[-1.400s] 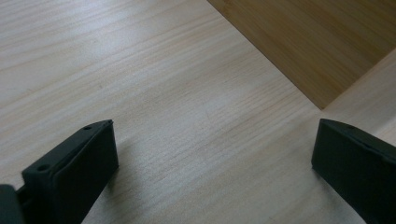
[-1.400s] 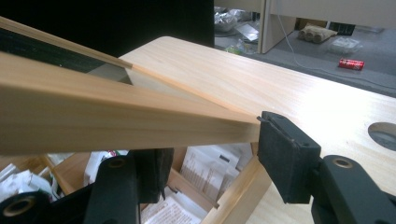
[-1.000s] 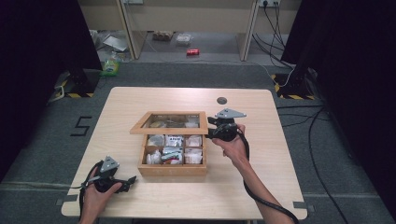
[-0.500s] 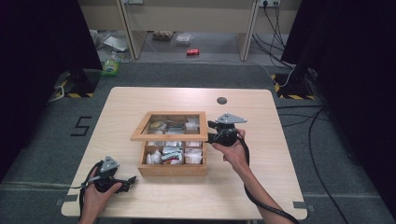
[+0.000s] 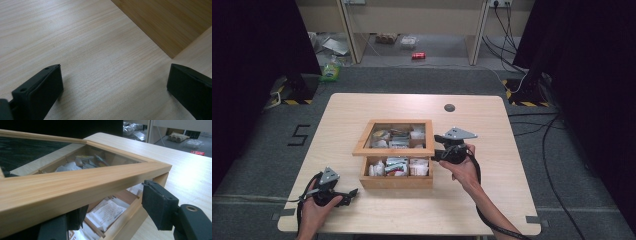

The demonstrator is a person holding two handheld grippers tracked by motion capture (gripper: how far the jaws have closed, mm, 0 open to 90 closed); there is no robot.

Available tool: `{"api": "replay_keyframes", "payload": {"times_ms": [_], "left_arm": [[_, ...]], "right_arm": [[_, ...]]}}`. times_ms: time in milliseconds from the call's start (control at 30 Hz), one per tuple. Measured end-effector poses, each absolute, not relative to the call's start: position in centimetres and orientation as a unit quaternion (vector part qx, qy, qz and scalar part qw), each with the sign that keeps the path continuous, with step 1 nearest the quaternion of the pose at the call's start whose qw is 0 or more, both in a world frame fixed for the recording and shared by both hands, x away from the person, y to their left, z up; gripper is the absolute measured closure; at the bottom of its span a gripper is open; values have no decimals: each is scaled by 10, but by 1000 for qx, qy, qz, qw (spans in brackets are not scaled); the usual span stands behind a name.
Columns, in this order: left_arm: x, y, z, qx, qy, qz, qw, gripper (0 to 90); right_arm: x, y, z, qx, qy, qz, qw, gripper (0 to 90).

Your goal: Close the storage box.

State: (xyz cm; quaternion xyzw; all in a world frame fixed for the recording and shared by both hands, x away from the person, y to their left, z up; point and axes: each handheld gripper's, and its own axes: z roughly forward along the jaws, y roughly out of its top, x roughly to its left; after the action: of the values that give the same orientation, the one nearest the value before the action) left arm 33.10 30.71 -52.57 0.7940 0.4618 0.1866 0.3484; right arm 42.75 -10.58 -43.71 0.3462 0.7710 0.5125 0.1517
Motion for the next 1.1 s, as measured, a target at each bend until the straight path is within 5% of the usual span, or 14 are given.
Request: {"api": "replay_keyframes", "payload": {"times_ms": [1100], "left_arm": [[331, 307, -526, 795, 461, 187, 347, 0]], "right_arm": [[403, -116, -449, 351, 773, 499, 176, 379]]}}
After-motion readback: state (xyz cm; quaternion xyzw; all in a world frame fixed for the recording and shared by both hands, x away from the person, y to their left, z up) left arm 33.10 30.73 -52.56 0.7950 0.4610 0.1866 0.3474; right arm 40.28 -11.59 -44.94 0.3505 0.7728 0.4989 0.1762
